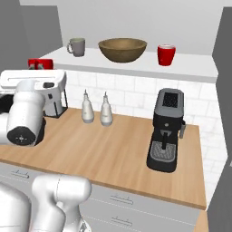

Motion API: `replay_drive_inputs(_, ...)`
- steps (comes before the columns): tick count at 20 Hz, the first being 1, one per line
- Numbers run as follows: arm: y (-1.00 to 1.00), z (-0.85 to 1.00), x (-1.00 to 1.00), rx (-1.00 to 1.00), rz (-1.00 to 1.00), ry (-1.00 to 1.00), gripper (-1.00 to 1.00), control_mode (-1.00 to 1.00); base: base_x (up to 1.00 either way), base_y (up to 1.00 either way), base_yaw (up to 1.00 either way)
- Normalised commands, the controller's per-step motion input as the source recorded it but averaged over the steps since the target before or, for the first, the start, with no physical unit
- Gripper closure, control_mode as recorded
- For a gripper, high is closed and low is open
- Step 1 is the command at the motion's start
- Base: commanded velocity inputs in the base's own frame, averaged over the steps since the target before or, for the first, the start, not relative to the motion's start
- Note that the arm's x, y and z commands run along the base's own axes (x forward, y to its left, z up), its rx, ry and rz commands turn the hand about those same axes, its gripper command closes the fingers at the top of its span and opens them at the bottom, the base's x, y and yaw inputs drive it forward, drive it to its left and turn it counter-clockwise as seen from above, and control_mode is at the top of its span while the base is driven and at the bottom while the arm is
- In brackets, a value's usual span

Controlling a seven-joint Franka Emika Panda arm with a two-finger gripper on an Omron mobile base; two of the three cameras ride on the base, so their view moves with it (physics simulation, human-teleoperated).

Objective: Gather all objects into one cabinet and sort the glasses and bowls to opposite sides.

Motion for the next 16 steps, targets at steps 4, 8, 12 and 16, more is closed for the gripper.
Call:
replay_drive_inputs(4, 0.18, 0.0, 0.1, 0.0, 0.0, -0.07, 1.0, -1.0, 0.0, 0.0, 0.0)
replay_drive_inputs(8, 0.14, 0.03, 0.34, 0.0, 0.0, 0.0, 1.0, -1.0, 0.0, 0.0, 0.0)
replay_drive_inputs(12, 0.16, 0.09, 0.43, 0.0, 0.0, 0.1, 1.0, -1.0, 0.0, 0.0, 0.0)
replay_drive_inputs(16, 0.11, 0.0, 0.56, 0.0, 0.0, 0.0, 1.0, -1.0, 0.0, 0.0, 0.0)
